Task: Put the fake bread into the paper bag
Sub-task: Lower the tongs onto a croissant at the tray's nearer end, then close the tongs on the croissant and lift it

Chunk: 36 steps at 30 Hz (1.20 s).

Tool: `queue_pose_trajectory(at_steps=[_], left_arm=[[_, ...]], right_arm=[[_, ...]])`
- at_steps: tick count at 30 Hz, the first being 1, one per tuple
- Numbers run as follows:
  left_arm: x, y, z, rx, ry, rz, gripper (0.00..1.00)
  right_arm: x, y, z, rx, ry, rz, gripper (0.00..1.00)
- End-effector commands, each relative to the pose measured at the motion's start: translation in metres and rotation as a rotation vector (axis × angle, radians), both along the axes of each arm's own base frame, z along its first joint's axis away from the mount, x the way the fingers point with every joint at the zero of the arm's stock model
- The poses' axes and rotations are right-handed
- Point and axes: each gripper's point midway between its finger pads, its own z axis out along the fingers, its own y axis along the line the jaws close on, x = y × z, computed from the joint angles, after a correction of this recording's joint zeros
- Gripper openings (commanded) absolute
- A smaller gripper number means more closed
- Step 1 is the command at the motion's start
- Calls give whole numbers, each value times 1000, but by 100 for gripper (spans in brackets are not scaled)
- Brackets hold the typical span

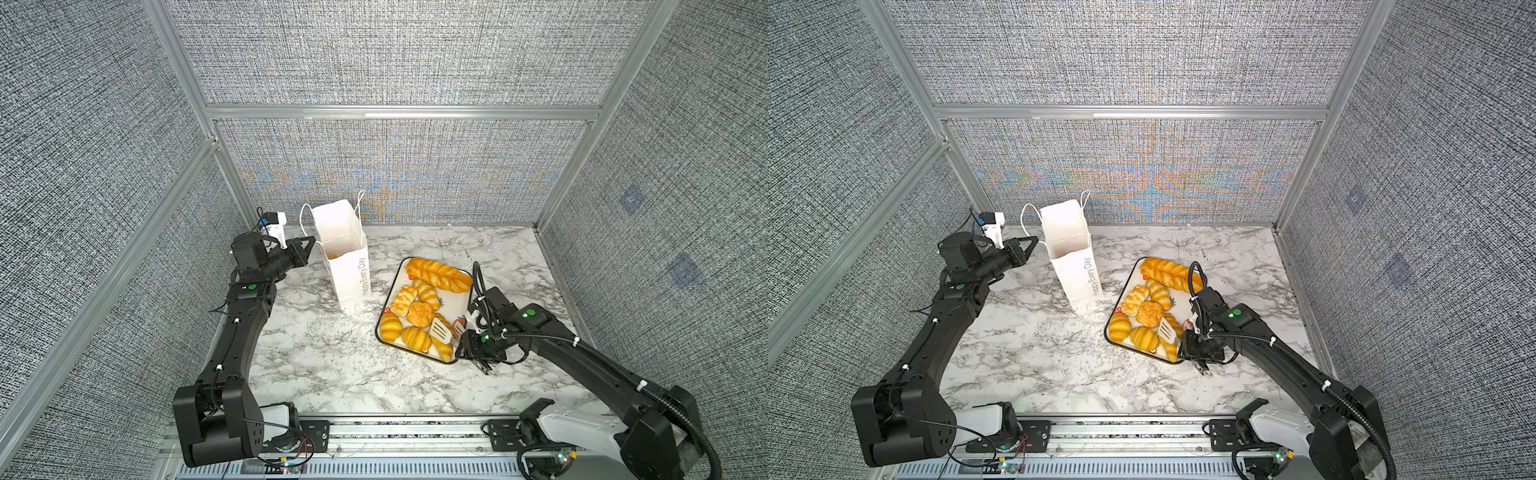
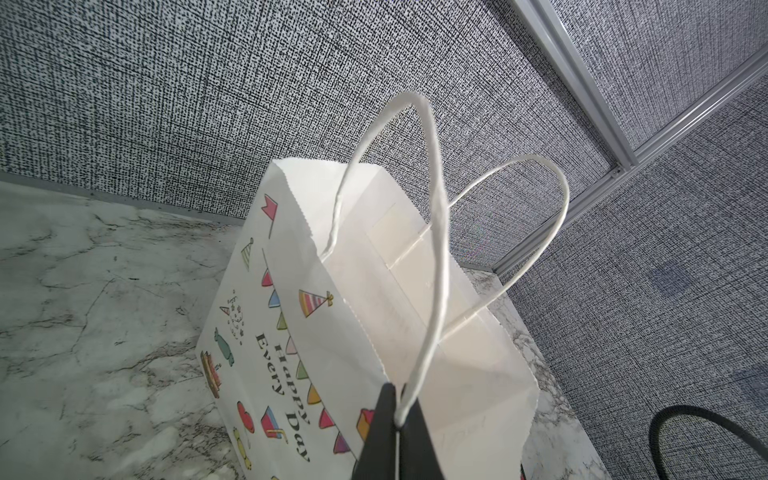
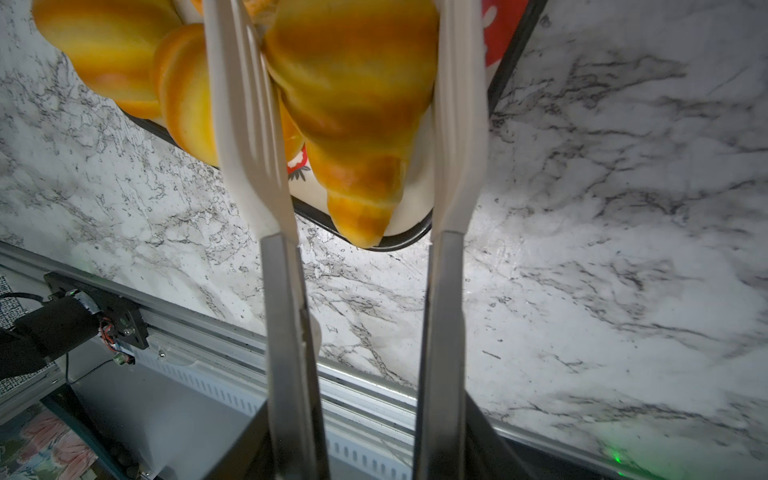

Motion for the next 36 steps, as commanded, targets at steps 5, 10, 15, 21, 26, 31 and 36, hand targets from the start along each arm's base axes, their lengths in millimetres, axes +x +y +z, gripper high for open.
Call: queue_pose_trajectory(at_steps=[5,10,15,21,26,31,36], left_arm=[[1,-1,3,4,-20,-7,0],[1,-1,2,3,-19,-7,0],[1,-1,3,3,-21,-7,0],[1,-1,3,3,-23,-7,0],[0,-1,4,3,-22,-8,0],[0,-1,4,3,-22,-9,0],[1,-1,1,2,-17,-8,0]], right_arm=[[2,-3,9,-3,-40,-2,40],[-1,-8,13,-21,-46,-1,37],[-5,-13,23,-31,-59,1,36],[1,-14,45,-27,-110,3,36],[13,-6,64,-1,-157,11,36],[34,4,89,32,-242,16,36],[56,18,111,80,-315,17,36]])
